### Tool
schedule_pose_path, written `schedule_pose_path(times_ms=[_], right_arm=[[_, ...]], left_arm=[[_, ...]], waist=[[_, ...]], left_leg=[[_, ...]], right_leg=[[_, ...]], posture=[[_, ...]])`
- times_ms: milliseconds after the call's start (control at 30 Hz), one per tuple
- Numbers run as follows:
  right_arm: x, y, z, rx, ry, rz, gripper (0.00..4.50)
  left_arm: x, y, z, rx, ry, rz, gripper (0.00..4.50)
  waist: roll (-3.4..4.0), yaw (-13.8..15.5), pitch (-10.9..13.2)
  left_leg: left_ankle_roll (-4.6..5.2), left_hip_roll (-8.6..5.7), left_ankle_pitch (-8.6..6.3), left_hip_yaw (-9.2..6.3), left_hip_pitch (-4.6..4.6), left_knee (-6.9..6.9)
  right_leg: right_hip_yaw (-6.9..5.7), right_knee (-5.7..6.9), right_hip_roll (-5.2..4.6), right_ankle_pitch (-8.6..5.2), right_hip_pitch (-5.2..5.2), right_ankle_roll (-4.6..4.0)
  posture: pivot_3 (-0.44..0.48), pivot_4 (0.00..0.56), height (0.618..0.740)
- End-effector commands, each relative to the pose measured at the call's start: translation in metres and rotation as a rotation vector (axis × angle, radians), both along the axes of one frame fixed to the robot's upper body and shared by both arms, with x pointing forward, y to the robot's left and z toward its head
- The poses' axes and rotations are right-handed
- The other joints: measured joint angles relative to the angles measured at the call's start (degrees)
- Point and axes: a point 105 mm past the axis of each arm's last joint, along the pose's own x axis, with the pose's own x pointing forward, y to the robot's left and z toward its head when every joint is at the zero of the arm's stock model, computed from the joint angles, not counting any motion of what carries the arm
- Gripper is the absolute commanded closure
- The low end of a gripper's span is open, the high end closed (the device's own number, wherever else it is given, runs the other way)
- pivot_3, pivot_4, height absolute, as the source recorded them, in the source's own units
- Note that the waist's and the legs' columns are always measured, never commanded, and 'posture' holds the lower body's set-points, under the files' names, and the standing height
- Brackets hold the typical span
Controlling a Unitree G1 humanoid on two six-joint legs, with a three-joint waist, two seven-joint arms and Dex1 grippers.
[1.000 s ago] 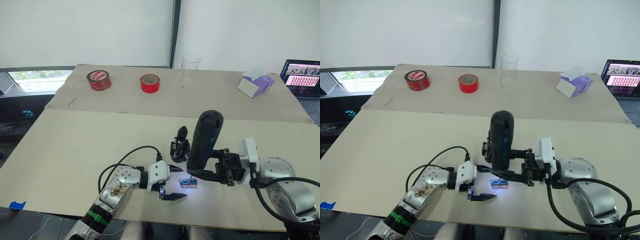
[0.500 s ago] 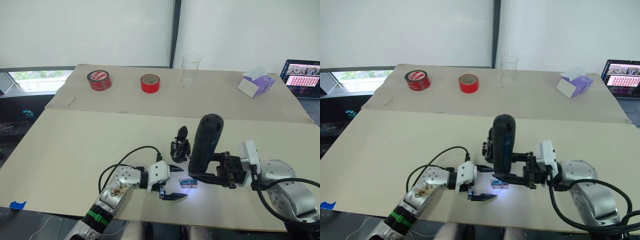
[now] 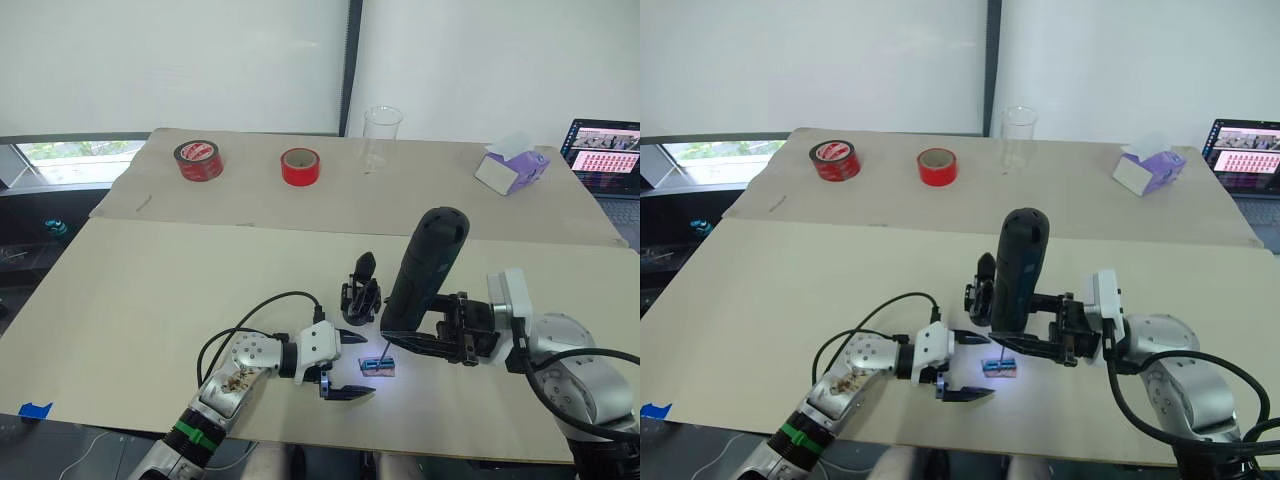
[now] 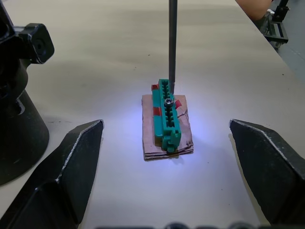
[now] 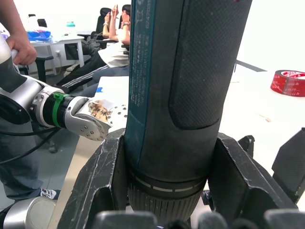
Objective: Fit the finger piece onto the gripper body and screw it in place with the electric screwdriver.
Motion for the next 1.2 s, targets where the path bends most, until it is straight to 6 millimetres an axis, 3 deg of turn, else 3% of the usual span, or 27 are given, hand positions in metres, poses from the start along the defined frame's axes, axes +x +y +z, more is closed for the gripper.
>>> schedule_pose_path(times_ms=[33, 1200], right_arm=[[-0.0048, 0.0033, 0.0132, 0.028, -0.074, 0.026, 2.57], [-0.0037, 0.0073, 0.0107, 0.021, -0.075, 0.022, 2.57]], left_arm=[[-0.0068, -0.0021, -0.0186, 0.054, 0.060, 0.000, 0.05], [-0.0082, -0.0021, -0.0227, 0.054, 0.066, -0.001, 0.05]], waist=[[0.00, -0.01, 0.00], [0.00, -0.01, 0.00]], left_leg=[[0.00, 0.00, 0.00, 0.00, 0.00, 0.00], [0.00, 0.00, 0.00, 0.00, 0.00, 0.00]], right_leg=[[0.00, 0.00, 0.00, 0.00, 0.00, 0.00], [0.00, -0.01, -0.01, -0.01, 0.00, 0.00]], posture=[[0.000, 0.150, 0.740], [0.000, 0.150, 0.740]])
